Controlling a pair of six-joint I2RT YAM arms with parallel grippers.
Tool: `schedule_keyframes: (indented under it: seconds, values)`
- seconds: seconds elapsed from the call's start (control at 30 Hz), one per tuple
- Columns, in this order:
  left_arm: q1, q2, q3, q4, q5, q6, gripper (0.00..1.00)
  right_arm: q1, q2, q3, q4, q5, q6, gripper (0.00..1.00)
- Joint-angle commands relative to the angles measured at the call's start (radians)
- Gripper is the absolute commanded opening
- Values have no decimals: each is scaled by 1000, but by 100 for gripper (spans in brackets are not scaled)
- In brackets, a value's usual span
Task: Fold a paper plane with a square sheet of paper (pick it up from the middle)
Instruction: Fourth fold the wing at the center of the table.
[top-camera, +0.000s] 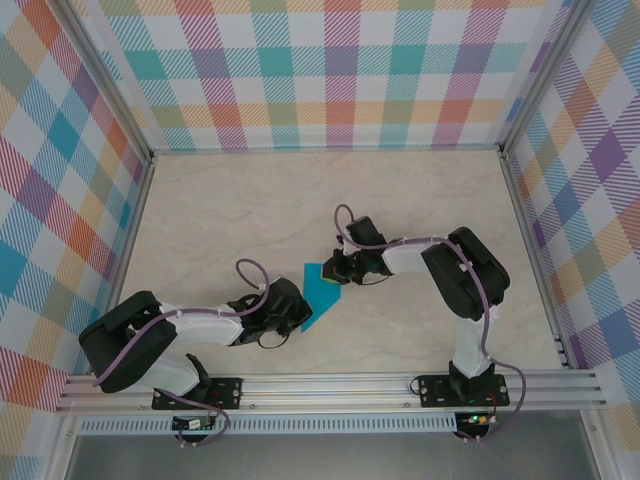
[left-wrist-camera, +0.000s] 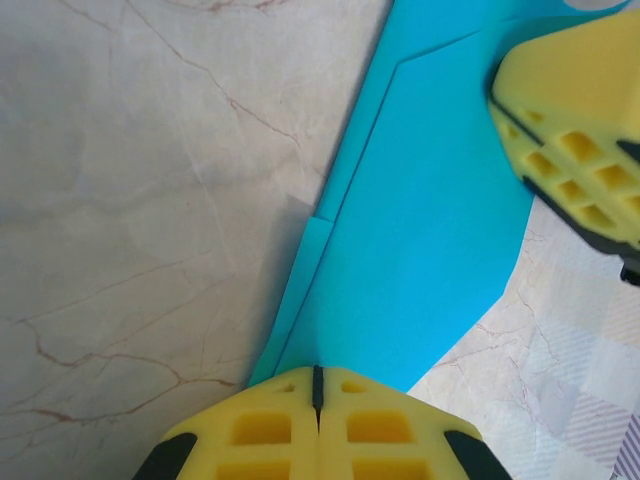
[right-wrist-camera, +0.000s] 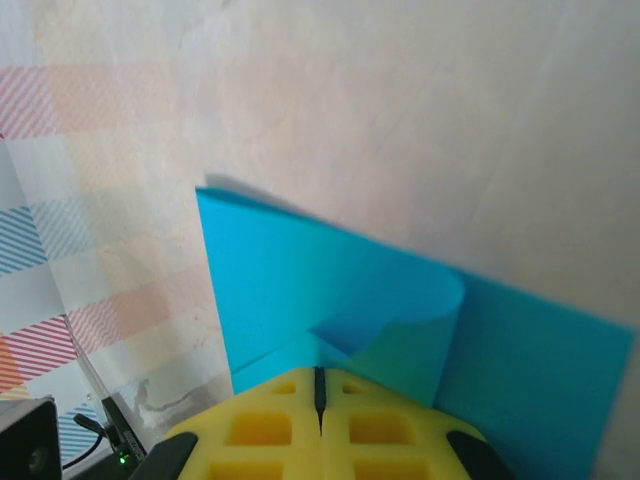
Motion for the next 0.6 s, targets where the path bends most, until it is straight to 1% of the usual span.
schedule_keyframes:
  seconds: [0.0, 0.1, 0.33, 0.4, 0.57]
  values:
    - [0, 37, -67, -219, -49, -2, 0, -66, 55, 30, -14, 97, -43, 5]
    - [0, 28, -69, -226, -54, -2, 0, -90, 65, 63, -48, 102, -56, 6]
    - [-1, 3, -75, -240, -62, -2, 0, -127, 63, 104, -68, 94, -55, 7]
    - [0, 1, -73, -243, -62, -2, 0, -128, 45, 119, -78, 76, -63, 7]
    - [0, -6, -74, -245, -62, 0, 0, -127, -61, 115, -95, 33, -66, 9]
